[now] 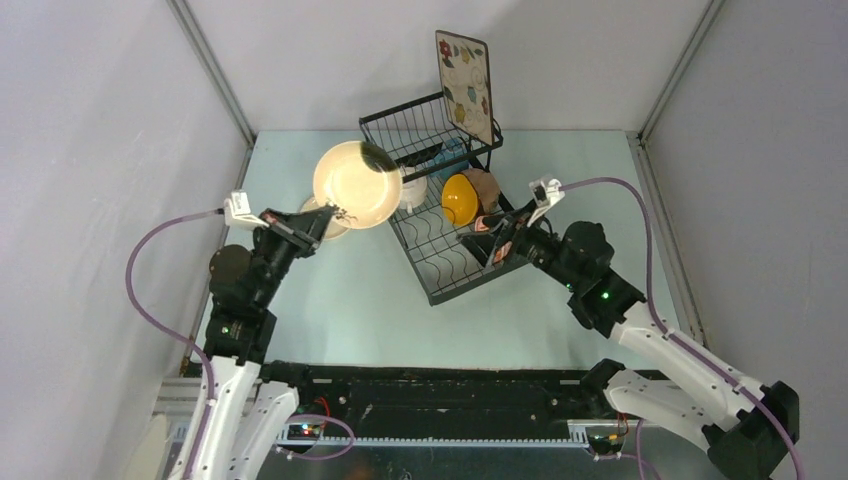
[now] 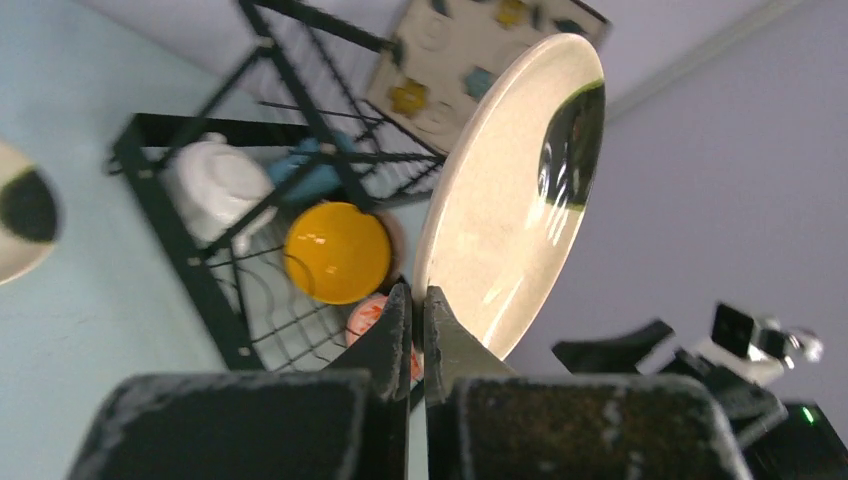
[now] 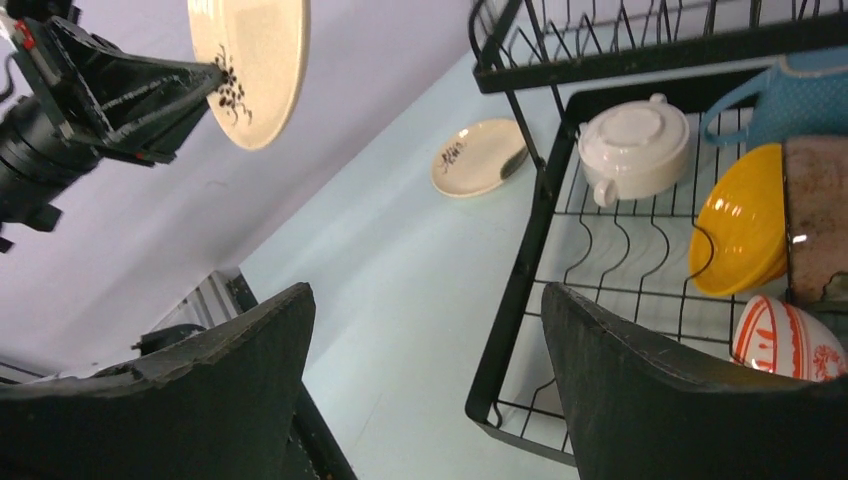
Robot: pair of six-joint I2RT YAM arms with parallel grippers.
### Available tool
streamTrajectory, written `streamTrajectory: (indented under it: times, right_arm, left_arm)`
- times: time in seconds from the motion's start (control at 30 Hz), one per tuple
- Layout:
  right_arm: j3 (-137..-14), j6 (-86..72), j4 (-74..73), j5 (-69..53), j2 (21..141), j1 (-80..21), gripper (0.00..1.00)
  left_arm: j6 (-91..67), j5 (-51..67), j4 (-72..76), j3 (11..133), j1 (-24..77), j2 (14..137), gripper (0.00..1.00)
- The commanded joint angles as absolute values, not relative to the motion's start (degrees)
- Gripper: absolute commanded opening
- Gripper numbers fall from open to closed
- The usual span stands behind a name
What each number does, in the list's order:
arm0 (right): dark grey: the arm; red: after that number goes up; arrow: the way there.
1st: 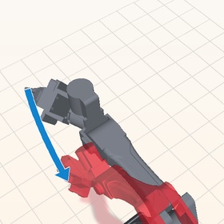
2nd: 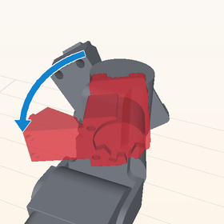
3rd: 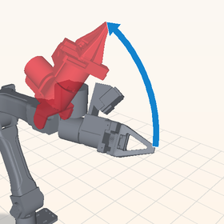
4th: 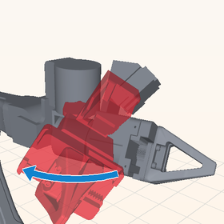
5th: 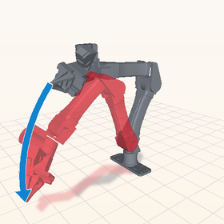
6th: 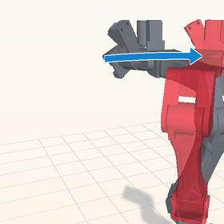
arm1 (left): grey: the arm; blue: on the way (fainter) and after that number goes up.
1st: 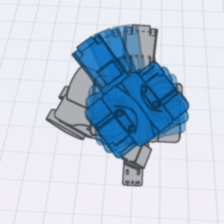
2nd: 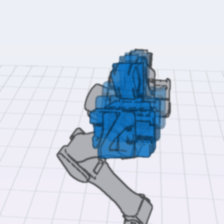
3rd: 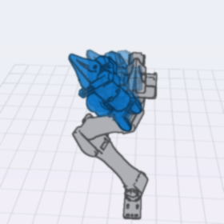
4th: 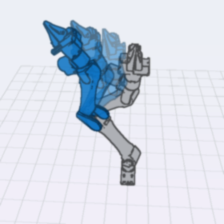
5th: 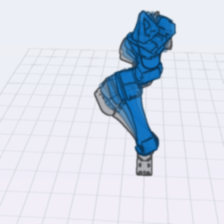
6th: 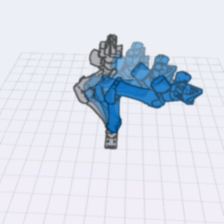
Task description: Load the mixed dishes into the dish rack
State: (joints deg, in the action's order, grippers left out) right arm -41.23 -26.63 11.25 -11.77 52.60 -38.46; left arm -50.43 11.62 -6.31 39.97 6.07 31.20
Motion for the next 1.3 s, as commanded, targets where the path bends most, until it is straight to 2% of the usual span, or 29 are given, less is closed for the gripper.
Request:
streamTrajectory:
  times: [0.0, 0.27, 0.6, 1.03, 1.27]
  right_arm:
    - [-44.73, -27.02, 14.2, -10.48, 46.96, -39.08, 0.85]
    - [-44.78, -26.0, 14.34, -6.63, 43.68, -39.51, 0.83]
    - [-47.09, -28.31, 14.78, -1.99, 48.21, -40.51, 0.77]
    - [-49.46, -28.58, 19.52, -2.88, 57.11, -44.71, 0.53]
    - [-51.2, -29.1, 20.45, -2.34, 60.78, -45.2, 0.45]
  left_arm:
    - [-45.3, 12.75, 3.09, 41.49, 12.8, 30.55, 0.0]
    - [-41.08, 9.43, 5.13, 42.36, 23.81, 36.52, 0.0]
    - [-38.84, 9.1, 7.81, 41.62, 26.23, 38.91, 0.0]
    - [-39.97, 10.54, 7.91, 41.51, 26.37, 39.84, 0.0]
    - [-40.85, 12.25, 9.03, 41.09, 26.45, 40.25, 0.0]
